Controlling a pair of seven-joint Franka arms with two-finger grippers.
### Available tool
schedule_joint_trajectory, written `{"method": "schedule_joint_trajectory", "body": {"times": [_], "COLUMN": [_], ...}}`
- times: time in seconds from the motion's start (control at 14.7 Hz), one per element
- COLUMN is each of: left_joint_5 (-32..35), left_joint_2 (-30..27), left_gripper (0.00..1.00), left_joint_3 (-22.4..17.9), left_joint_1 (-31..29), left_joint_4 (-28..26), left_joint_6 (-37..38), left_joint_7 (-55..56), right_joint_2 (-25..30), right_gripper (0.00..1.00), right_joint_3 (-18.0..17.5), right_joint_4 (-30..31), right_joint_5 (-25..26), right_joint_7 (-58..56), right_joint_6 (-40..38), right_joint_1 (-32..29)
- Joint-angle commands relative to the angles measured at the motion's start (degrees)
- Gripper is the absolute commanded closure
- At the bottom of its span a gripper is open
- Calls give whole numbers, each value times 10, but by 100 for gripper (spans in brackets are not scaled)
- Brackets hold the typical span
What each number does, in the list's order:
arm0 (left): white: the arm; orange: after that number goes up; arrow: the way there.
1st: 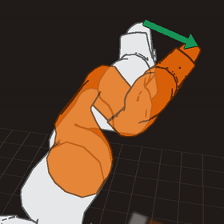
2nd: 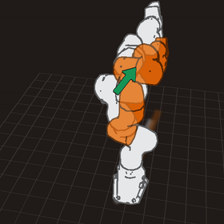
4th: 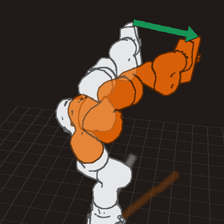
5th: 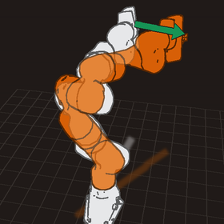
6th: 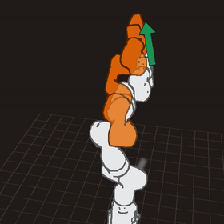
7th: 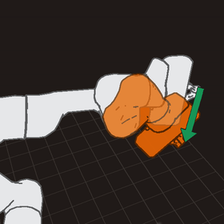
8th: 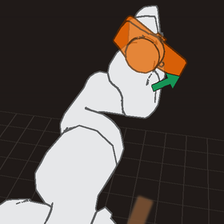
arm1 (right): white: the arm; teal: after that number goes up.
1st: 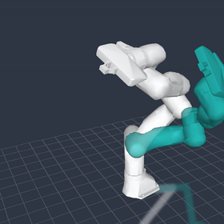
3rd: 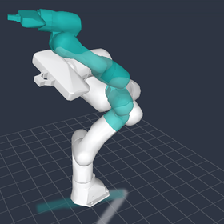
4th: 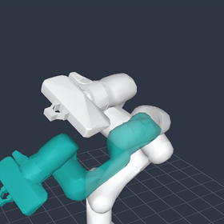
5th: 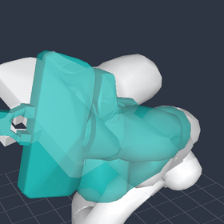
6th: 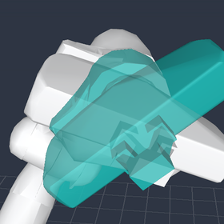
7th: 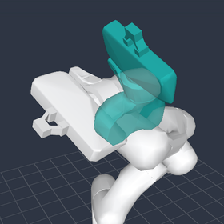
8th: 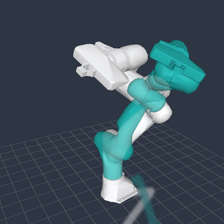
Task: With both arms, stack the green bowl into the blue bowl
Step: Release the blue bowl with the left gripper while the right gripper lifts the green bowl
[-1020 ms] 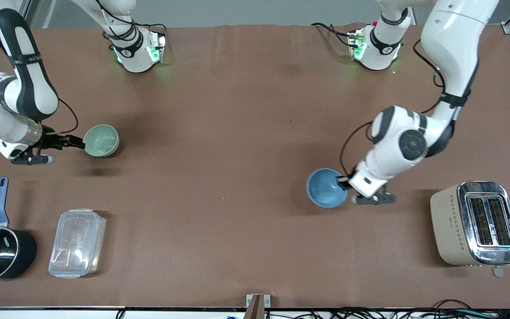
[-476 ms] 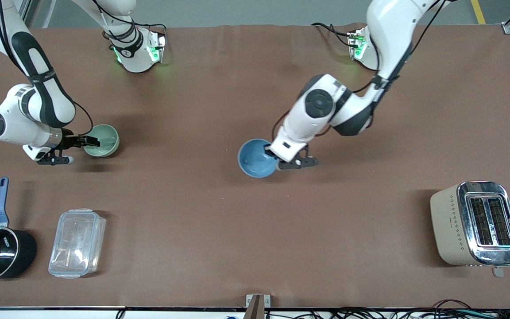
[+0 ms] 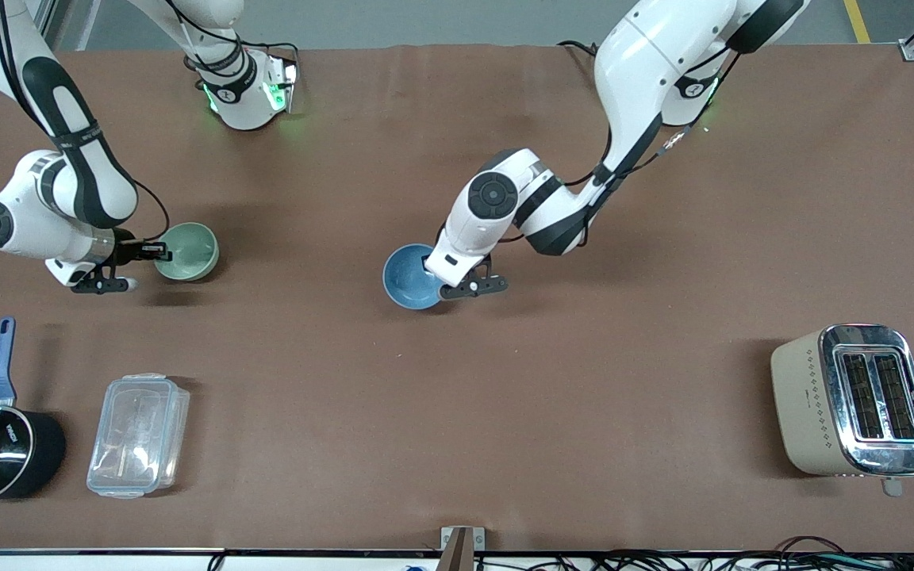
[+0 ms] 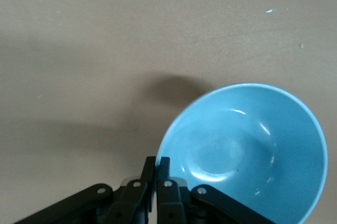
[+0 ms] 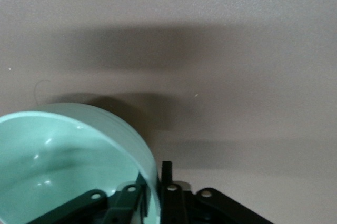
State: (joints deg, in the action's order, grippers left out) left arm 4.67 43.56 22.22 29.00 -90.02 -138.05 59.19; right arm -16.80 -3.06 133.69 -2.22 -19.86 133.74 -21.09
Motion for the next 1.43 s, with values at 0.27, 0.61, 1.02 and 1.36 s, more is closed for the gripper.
{"method": "schedule_joint_trajectory", "body": {"times": [0.27, 0.61, 1.02, 1.36], "left_joint_5": [18, 51, 51, 42], "left_joint_2": [28, -83, -219, -289], "left_gripper": [25, 0, 0, 0], "left_joint_3": [-9, -46, -46, -45], "left_joint_1": [7, -27, -164, -233], "left_joint_4": [25, 26, 41, 77], "left_joint_6": [-20, 84, 229, 381], "left_joint_7": [13, 6, -150, -264], "right_joint_2": [71, 84, 96, 87], "right_gripper": [96, 97, 97, 97], "right_joint_3": [-11, -10, -10, -10], "right_joint_4": [-7, -107, -136, -151], "right_joint_5": [-12, -69, -164, -176], "right_joint_7": [-4, 10, 159, 293], "right_joint_6": [-60, -200, -189, -119], "right_joint_1": [17, 40, 185, 307]}}
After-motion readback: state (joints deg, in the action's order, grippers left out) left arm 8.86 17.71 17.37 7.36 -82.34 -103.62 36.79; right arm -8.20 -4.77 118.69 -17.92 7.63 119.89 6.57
